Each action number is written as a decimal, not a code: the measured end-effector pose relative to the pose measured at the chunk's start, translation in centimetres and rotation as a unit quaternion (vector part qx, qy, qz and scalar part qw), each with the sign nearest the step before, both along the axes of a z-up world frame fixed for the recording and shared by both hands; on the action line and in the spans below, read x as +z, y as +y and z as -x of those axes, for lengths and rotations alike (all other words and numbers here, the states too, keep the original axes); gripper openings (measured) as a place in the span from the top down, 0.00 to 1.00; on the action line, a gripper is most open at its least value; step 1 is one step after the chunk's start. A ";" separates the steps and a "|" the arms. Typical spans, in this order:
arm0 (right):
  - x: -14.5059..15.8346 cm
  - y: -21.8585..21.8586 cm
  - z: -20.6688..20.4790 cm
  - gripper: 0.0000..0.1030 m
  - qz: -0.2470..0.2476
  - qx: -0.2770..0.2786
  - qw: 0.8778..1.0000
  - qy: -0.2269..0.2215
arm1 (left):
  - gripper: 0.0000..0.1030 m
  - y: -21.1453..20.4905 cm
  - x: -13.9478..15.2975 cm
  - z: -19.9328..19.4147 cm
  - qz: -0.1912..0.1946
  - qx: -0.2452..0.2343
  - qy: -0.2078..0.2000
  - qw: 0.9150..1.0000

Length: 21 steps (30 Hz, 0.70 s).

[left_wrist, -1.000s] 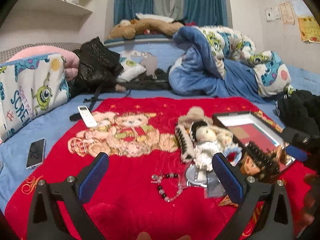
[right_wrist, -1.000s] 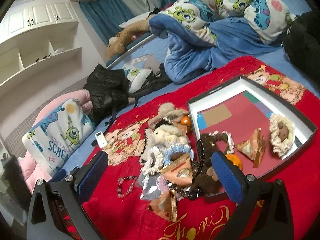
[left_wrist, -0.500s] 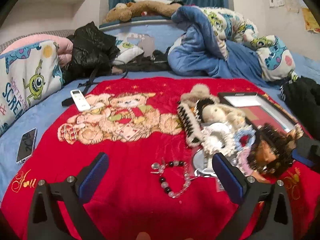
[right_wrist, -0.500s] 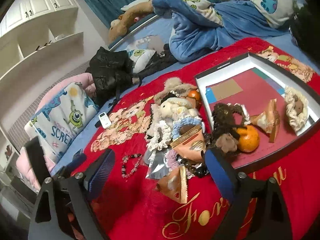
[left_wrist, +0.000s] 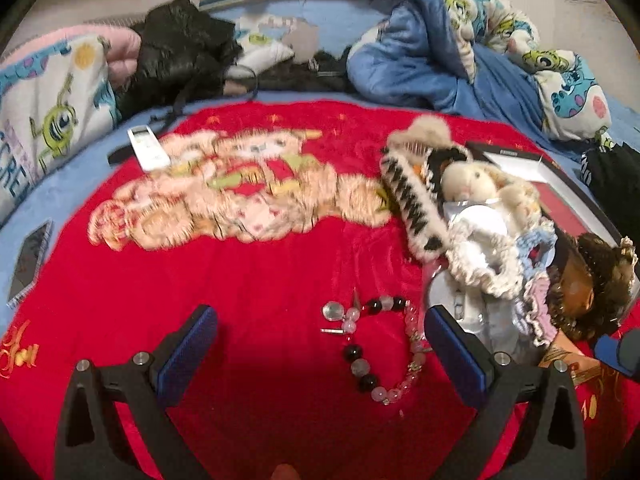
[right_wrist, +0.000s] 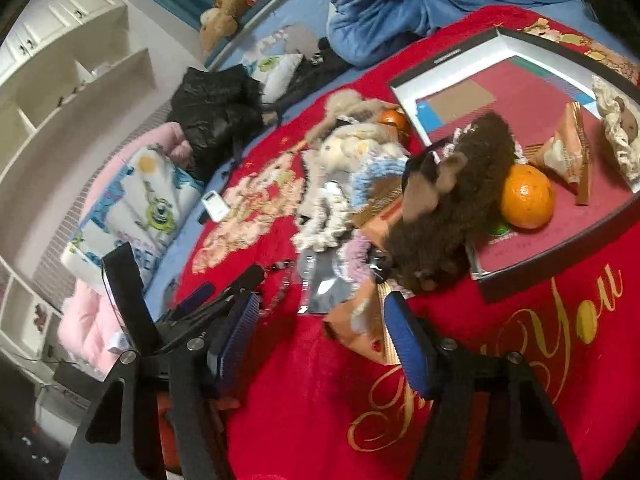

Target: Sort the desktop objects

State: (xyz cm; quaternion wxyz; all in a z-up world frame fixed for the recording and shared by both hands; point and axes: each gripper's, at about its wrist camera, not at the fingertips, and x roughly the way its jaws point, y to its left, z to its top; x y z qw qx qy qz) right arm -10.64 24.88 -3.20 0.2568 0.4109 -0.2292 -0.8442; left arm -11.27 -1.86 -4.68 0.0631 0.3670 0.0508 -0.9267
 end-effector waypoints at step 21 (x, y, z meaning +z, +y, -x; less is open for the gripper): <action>-2.5 2.3 2.3 0.65 0.008 -0.066 0.997 -0.042 | 0.00 -0.2 -2.3 1.7 -0.012 0.005 -0.056 0.998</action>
